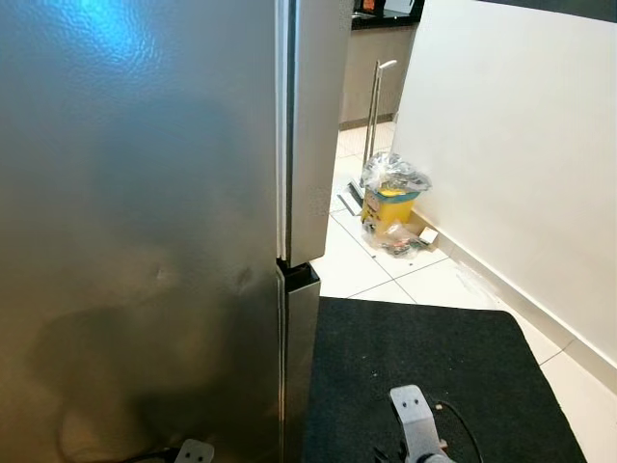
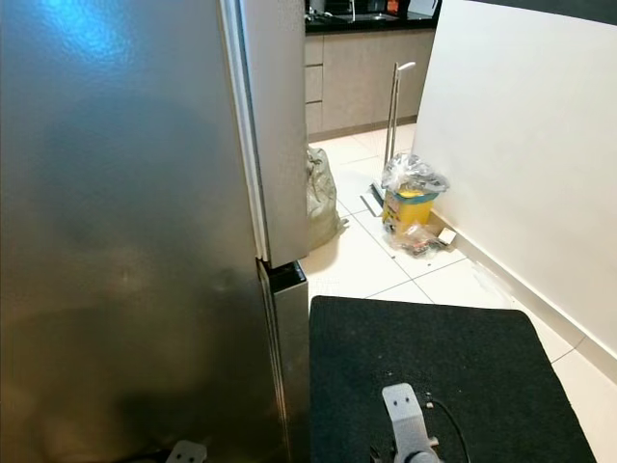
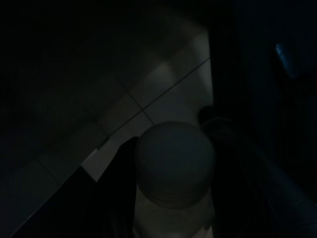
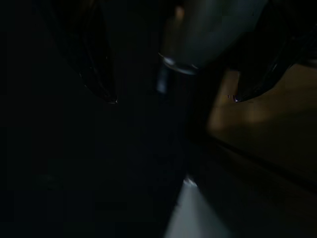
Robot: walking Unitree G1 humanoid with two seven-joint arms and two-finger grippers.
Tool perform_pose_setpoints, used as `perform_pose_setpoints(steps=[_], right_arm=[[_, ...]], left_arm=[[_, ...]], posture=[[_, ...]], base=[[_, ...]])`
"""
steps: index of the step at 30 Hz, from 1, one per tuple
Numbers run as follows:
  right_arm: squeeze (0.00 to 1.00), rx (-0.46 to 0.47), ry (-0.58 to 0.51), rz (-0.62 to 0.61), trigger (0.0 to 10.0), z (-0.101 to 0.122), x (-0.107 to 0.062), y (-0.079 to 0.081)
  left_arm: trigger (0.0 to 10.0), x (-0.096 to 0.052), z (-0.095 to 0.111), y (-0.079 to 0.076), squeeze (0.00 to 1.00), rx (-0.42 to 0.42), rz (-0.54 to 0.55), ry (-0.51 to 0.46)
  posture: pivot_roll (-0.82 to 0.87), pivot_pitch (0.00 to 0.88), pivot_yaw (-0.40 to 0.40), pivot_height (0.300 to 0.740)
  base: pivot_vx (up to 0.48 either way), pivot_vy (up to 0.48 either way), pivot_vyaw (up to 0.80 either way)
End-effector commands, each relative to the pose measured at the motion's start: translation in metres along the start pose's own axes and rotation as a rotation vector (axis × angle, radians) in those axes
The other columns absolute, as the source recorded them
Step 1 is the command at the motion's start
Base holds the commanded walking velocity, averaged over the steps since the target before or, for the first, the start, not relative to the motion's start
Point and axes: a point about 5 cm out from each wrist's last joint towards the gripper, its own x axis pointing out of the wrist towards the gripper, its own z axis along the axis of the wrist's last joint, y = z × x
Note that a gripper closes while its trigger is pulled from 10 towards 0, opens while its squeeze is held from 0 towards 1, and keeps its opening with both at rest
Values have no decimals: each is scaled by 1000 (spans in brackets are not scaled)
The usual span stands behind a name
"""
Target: Restocking fridge
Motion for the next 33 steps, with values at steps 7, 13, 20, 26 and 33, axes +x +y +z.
perform_pose_setpoints(steps=[7, 13, 20, 26, 33], right_arm=[[0, -73, -164, 232, 10000, 32, 2, 14], [0, -143, -272, 354, 10000, 53, -1, 20], [0, -236, -406, 443, 10000, 85, -4, 33], [0, -284, -543, 488, 10000, 118, -11, 46], [0, -330, -640, 529, 10000, 147, -22, 60]], left_arm=[[10000, 1, 3, -2, 0, 21, -1, -7], [10000, 0, 3, -2, 0, 21, -2, -5], [10000, 0, 1, -1, 0, 31, -4, 0], [10000, 0, 2, -1, 0, 34, -8, -2], [10000, 1, 4, -3, 0, 34, -11, -8]], posture=[[-73, 10, 21, 740], [-79, 16, 28, 740], [-87, 21, 34, 740], [-89, 20, 32, 740], [-93, 18, 28, 740]], base=[[0, 0, 0], [0, 0, 0], [0, 0, 0], [0, 0, 0], [0, 0, 0]])
